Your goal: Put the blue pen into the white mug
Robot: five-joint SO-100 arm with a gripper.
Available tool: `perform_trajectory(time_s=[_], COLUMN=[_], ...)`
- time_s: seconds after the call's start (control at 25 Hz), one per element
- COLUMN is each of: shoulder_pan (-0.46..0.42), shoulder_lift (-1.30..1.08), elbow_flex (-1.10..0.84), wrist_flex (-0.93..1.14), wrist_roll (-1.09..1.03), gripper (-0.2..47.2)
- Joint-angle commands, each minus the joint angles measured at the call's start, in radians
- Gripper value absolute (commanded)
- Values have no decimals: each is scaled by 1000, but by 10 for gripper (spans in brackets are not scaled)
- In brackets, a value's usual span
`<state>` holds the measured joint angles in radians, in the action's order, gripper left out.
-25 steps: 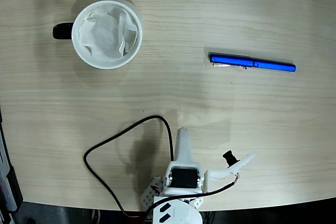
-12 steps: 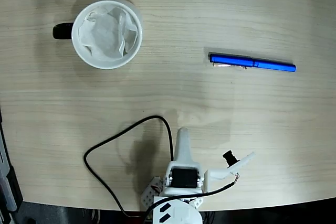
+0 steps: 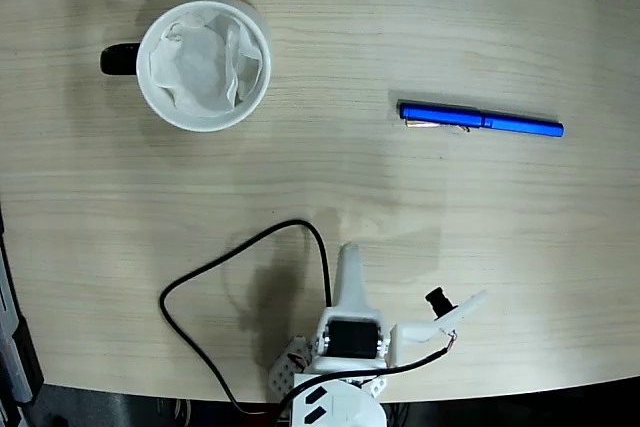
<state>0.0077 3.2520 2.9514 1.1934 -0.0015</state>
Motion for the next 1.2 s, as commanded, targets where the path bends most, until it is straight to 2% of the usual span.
perform_trajectory(time_s=[0.0,0.36,0.8,1.0,1.08,1.16], shoulder_pan=[23,94,239,278,287,295], shoulder_lift=[-67,-453,-983,-1229,-1333,-1433], elbow_flex=[-91,-393,-762,-937,-1017,-1104], wrist_flex=[-17,-64,-57,-31,14,58], wrist_roll=[3,3,-9,-60,-87,-118], gripper=[0,0,0,1,45,49])
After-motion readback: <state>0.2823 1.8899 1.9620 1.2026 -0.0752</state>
